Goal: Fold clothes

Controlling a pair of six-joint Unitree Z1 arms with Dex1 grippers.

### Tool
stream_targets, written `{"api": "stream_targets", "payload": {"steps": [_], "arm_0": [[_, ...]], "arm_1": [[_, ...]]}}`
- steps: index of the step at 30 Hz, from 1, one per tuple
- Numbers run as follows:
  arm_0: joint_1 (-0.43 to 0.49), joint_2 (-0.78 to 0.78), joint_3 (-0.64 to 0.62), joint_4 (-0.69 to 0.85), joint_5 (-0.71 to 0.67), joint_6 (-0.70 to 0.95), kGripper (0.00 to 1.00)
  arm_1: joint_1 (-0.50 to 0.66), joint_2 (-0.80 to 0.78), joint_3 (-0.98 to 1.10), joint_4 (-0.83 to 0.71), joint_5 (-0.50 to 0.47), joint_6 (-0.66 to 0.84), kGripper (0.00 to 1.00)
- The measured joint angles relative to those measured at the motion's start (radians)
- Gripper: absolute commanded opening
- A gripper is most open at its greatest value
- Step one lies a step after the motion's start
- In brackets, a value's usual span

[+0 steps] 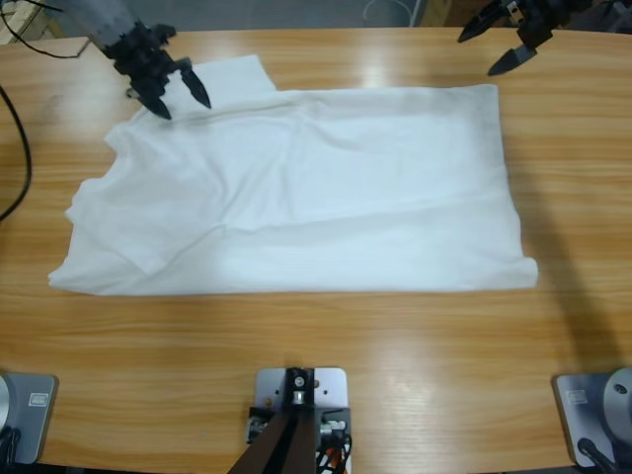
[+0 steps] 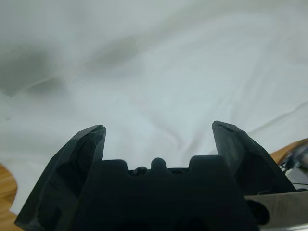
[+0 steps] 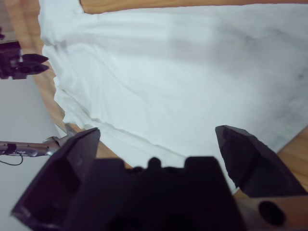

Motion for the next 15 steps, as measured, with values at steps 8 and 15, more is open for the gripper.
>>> {"api": "stream_targets", "payload": {"steps": [8,15], "arm_0": [[-0.013,0.107,-0.135,0.084,0.124,0.000,0.853],[-0.014,0.194,-0.333,0.165,0.171,0.000,0.859]], "arm_1": [[0.000,-0.008,0.006,0.019,-0.004,0.000,0.973],[0.000,-0.011,0.006,0.034,-0.009,0.000,0.973]]}}
